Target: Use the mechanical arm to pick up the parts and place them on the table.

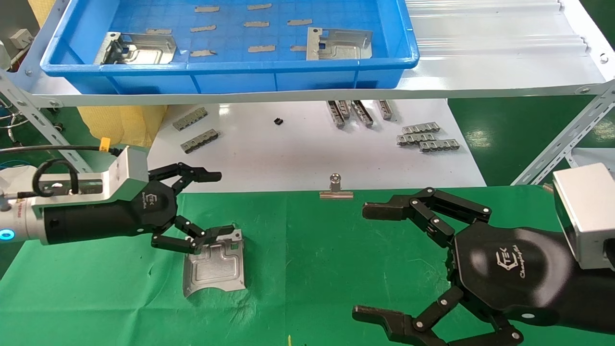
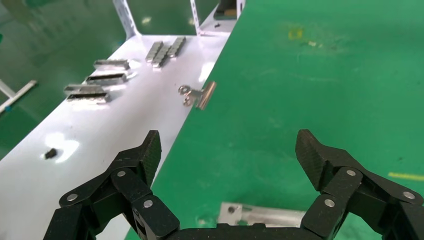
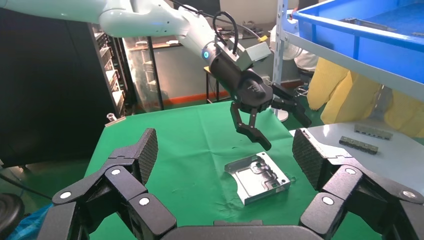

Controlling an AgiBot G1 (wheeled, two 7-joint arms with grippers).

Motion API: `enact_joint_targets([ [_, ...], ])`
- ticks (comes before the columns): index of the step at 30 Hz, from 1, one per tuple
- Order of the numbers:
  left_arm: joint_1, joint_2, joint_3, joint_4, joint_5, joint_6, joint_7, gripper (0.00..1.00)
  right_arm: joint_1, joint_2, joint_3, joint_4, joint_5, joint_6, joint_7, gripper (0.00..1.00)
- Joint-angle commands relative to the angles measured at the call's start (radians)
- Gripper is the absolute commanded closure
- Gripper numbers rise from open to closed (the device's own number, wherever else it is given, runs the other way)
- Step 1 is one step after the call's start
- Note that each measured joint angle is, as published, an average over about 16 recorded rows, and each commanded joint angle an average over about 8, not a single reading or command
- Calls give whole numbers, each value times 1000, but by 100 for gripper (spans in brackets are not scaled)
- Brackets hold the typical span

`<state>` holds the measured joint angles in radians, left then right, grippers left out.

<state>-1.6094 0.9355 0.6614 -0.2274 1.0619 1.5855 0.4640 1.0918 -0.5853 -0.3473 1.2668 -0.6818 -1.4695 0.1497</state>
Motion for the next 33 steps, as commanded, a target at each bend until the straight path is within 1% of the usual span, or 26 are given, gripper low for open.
enact_joint_targets([
  [1,21,-13,-15,-42,-13,-4,-26,0,0,0,0,0,0,0,0,0],
  [33,362,-220,-259,-716,-224,-61,-441,0,0,0,-1,0,0,0,0,0],
])
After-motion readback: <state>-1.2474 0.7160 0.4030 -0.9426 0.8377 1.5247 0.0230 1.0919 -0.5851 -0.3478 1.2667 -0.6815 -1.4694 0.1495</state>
